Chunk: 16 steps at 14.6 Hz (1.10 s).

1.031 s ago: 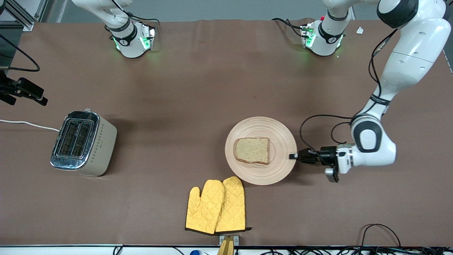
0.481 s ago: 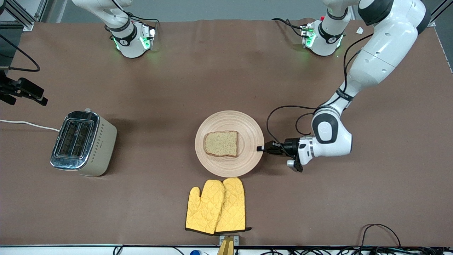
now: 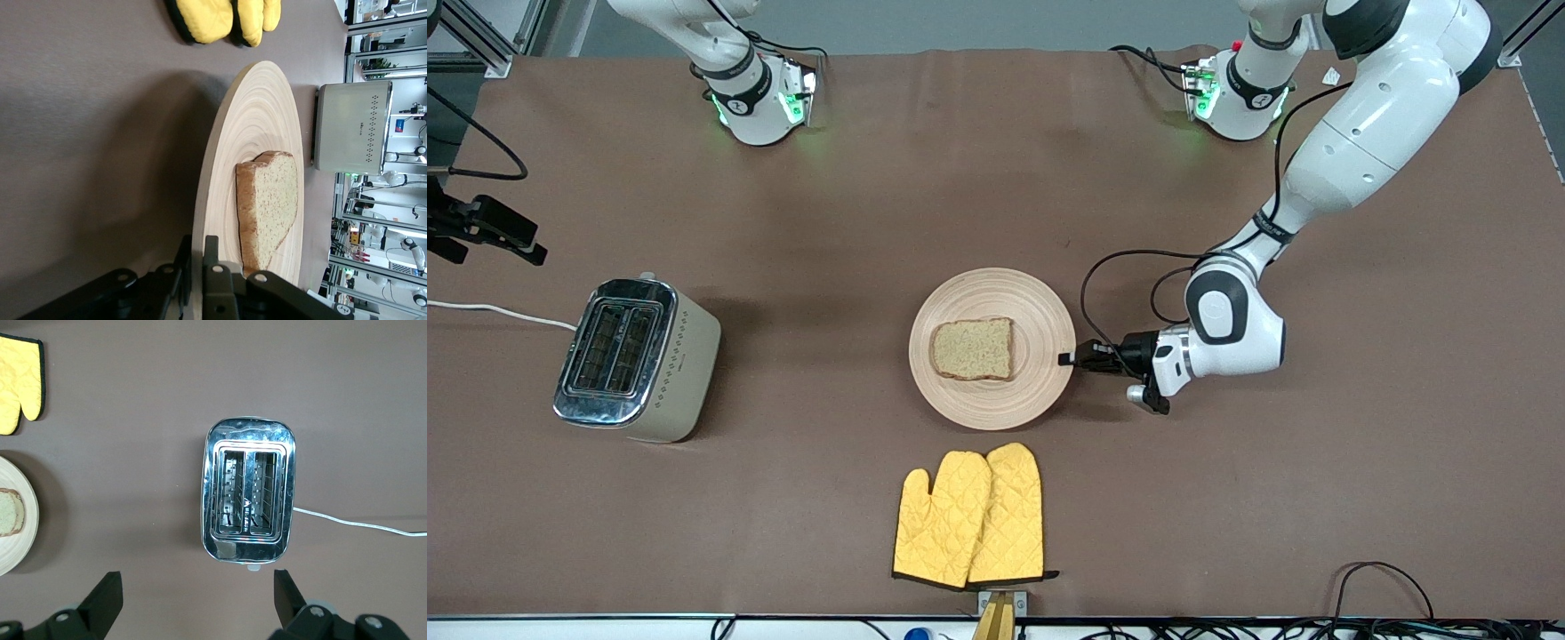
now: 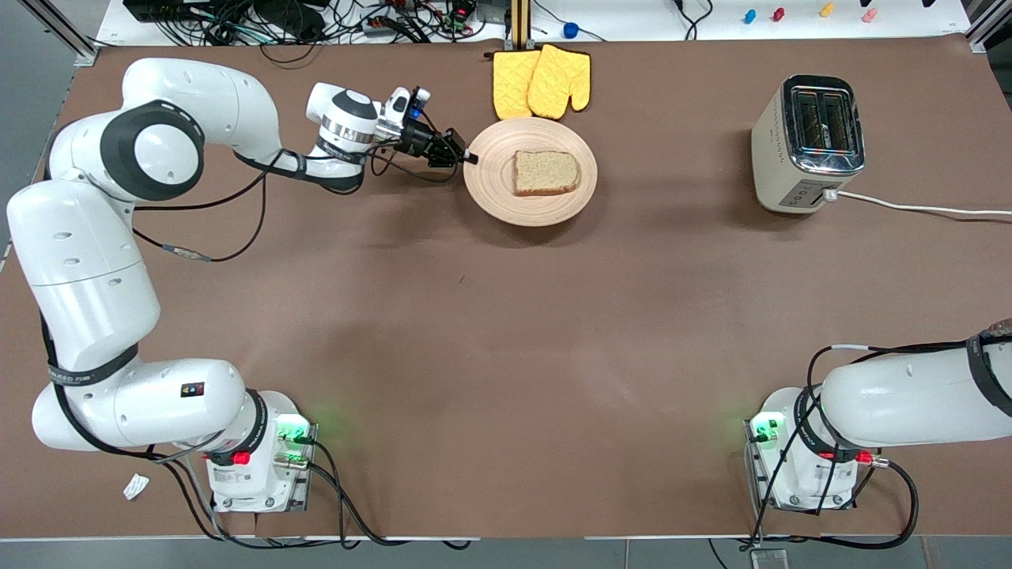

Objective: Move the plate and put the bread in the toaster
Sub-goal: 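Slide the plate with the left gripper toward the table center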

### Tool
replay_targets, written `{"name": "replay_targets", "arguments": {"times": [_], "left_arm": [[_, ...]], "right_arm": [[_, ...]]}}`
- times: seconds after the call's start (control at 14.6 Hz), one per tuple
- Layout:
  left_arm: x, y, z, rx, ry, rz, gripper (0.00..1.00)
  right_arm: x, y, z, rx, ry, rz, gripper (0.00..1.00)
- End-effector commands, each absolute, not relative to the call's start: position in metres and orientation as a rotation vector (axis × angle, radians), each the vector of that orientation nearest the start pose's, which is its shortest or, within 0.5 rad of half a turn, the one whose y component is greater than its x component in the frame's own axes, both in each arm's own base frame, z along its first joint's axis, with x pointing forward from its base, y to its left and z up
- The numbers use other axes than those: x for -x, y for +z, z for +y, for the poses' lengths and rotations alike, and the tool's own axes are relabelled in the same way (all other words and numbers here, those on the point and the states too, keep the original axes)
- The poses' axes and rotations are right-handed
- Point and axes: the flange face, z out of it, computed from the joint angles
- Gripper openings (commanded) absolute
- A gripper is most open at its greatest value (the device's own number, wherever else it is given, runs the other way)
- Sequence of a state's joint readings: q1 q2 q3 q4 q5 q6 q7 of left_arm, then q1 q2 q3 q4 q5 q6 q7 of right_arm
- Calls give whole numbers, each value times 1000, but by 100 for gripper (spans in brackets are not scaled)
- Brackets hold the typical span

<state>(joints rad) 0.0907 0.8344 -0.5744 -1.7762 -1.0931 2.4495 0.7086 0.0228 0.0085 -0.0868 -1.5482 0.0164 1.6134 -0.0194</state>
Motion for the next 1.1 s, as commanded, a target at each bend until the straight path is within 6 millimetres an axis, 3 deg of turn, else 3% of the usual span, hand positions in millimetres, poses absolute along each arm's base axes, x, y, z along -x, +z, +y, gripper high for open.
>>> {"name": "replay_targets", "arguments": {"times": [0.0,0.41,0.48,0.55,0.62,0.69,0.89,1.03], "left_arm": [[-577,158,-302,-2088,-25,-57,1],[-569,151,-303,-2095,-40,-60,6],[-569,148,-302,-2096,-44,-57,16],[-568,148,-304,-2094,-45,-59,35],[-570,149,-299,-2096,-45,-41,62],[-573,150,-295,-2096,-41,-31,100],[-584,162,-288,-2096,-28,7,100],[-610,186,-264,-2097,36,51,100]], "right_arm": [[-553,636,-34,3136,-106,65,100],[-553,636,-34,3136,-104,65,100],[-553,636,-34,3136,-101,65,100],[-553,636,-34,3136,-99,65,100],[-553,636,-34,3136,-96,65,100],[-553,636,-34,3136,-96,65,100],[-554,641,-35,3125,-114,70,100],[-555,652,-36,3125,-145,-9,100]]}}
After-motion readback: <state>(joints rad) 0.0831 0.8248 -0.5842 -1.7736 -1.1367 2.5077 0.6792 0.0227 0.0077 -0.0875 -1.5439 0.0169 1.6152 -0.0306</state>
